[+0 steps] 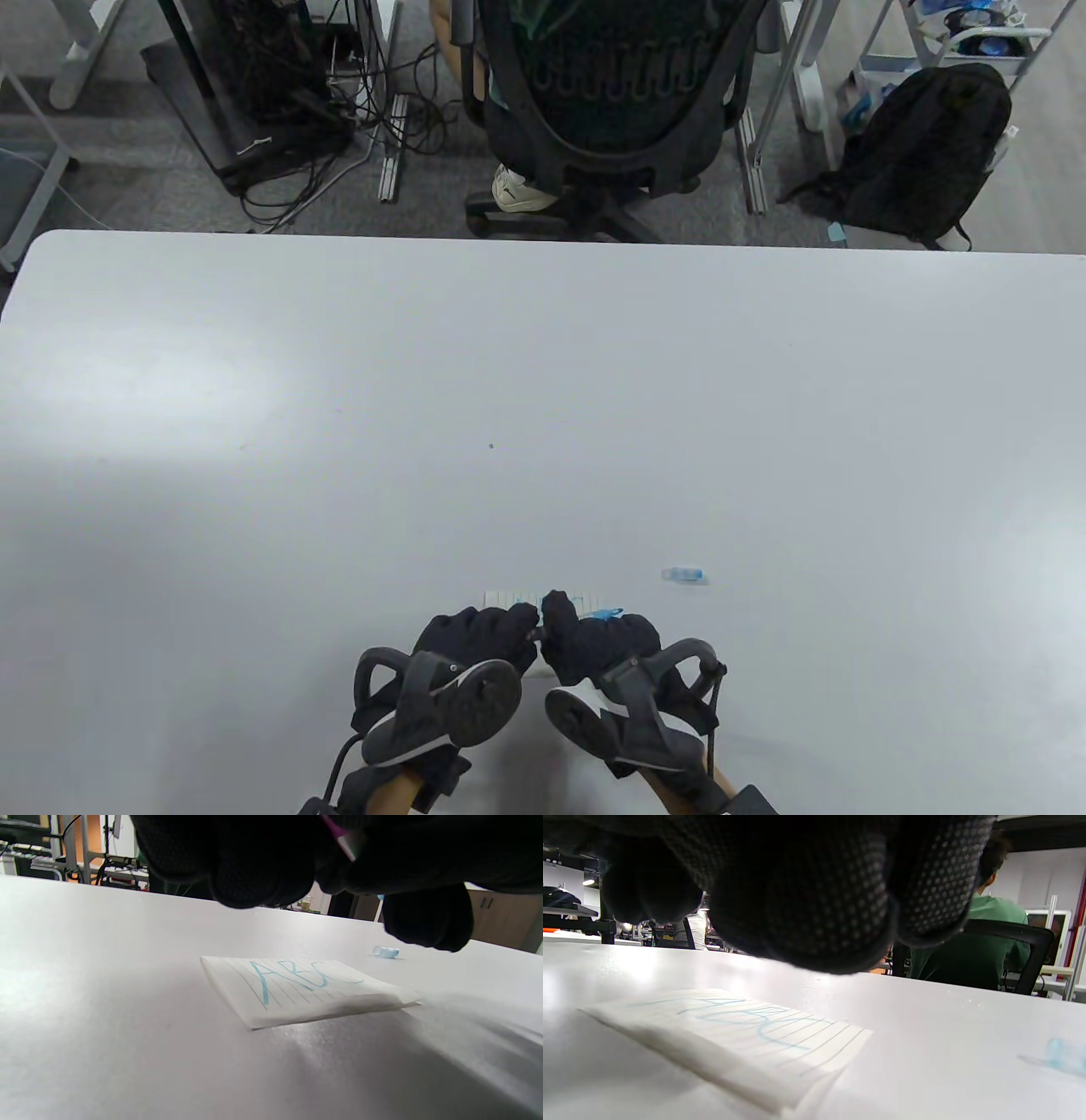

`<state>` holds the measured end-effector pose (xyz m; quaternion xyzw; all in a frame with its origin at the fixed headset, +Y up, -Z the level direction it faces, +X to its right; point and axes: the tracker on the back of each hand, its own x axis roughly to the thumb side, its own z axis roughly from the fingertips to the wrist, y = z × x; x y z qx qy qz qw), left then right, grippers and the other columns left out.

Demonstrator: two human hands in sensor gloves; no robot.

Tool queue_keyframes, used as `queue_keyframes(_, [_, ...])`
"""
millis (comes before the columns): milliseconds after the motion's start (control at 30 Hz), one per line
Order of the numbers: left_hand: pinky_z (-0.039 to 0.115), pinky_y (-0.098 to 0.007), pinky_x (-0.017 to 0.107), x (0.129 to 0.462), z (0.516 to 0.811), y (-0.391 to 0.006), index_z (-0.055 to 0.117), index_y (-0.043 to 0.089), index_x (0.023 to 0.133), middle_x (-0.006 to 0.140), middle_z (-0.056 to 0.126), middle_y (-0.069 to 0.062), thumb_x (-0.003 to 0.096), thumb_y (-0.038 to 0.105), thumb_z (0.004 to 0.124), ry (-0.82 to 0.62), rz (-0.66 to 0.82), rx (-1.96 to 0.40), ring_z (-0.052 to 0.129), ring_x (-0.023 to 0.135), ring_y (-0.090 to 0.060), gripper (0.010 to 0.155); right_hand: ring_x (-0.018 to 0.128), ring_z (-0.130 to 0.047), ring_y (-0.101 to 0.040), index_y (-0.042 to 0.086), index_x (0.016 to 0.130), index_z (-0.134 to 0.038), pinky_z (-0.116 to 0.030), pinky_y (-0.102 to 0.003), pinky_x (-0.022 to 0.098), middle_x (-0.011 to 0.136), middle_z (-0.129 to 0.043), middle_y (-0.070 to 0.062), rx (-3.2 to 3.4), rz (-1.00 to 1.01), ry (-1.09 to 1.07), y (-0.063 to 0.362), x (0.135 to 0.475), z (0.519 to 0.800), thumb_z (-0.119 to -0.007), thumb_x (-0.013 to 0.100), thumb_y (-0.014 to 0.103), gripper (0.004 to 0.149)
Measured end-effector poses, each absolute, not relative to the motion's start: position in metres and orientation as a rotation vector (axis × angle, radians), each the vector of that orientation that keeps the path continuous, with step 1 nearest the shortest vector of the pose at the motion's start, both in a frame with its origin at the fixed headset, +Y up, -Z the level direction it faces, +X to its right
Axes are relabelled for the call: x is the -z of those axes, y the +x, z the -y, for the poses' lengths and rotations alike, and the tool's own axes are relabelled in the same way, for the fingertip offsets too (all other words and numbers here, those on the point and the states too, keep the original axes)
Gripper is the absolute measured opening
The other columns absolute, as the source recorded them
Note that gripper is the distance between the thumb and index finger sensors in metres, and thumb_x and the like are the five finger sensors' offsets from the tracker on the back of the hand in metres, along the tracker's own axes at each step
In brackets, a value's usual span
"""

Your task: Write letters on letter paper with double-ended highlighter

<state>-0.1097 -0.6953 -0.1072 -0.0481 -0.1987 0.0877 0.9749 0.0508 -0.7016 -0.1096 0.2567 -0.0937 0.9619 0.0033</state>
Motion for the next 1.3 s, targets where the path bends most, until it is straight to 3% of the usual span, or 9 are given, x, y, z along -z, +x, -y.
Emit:
queue_keyframes(400, [0.075, -0.048, 0.073, 0.118, 0.700, -0.138, 0.057, 0.022, 0.110, 0.101, 0.078, -0.001, 0.0614, 0.037, 0.054, -0.103, 0.300, -0.224, 0.087, 0.083, -0.017, 0.051, 0.045, -0.103, -0.028, 0.013, 0.104, -0.067, -0.083, -0.056, 0.051, 0.065, -0.098, -0.013, -2.970, 0.357, 0.736, 0.074, 0.131, 0.685, -0.066, 0.056, 0.038, 0.055])
queue_keyframes(667, [0.073, -0.049, 0.074, 0.123, 0.700, -0.152, 0.055, 0.022, 0.110, 0.103, 0.075, -0.002, 0.0613, 0.035, 0.053, -0.082, 0.243, -0.267, 0.085, 0.085, -0.018, 0.051, 0.077, -0.088, -0.043, 0.014, 0.106, -0.063, -0.068, -0.066, 0.061, 0.095, -0.077, -0.028, -3.111, 0.374, 0.621, 0.105, 0.166, 0.677, -0.062, 0.057, 0.033, 0.053])
queue_keyframes(767, [0.073, -0.049, 0.074, 0.124, 0.700, -0.154, 0.055, 0.023, 0.110, 0.104, 0.074, -0.002, 0.0612, 0.035, 0.053, -0.082, 0.235, -0.268, 0.085, 0.086, -0.018, 0.050, 0.083, -0.082, -0.048, 0.012, 0.107, -0.063, -0.064, -0.068, 0.062, 0.100, -0.071, -0.031, -3.177, 0.260, 0.549, 0.116, 0.181, 0.684, -0.062, 0.057, 0.033, 0.054])
queue_keyframes(967, [0.073, -0.049, 0.075, 0.125, 0.701, -0.156, 0.055, 0.023, 0.110, 0.105, 0.073, -0.002, 0.0613, 0.035, 0.053, -0.085, 0.226, -0.278, 0.085, 0.086, -0.018, 0.050, 0.091, -0.073, -0.052, 0.012, 0.108, -0.063, -0.059, -0.072, 0.065, 0.106, -0.065, -0.032, -3.259, -0.262, 0.497, 0.141, 0.195, 0.707, -0.065, 0.057, 0.034, 0.055])
queue_keyframes(1167, [0.073, -0.049, 0.075, 0.127, 0.703, -0.157, 0.054, 0.023, 0.110, 0.105, 0.073, -0.001, 0.0613, 0.035, 0.053, -0.098, 0.221, -0.283, 0.085, 0.087, -0.018, 0.050, 0.092, -0.074, -0.049, 0.013, 0.107, -0.064, -0.060, -0.072, 0.066, 0.106, -0.067, -0.028, -3.289, -0.472, 0.541, 0.148, 0.195, 0.726, -0.071, 0.055, 0.032, 0.056])
queue_keyframes(1300, [0.073, -0.049, 0.074, 0.127, 0.703, -0.158, 0.055, 0.023, 0.110, 0.105, 0.073, -0.002, 0.0613, 0.035, 0.053, -0.097, 0.215, -0.278, 0.085, 0.086, -0.018, 0.050, 0.085, -0.082, -0.044, 0.010, 0.103, -0.067, -0.064, -0.069, 0.065, 0.100, -0.074, -0.024, -3.344, -0.351, 0.600, 0.146, 0.192, 0.733, -0.075, 0.054, 0.031, 0.055])
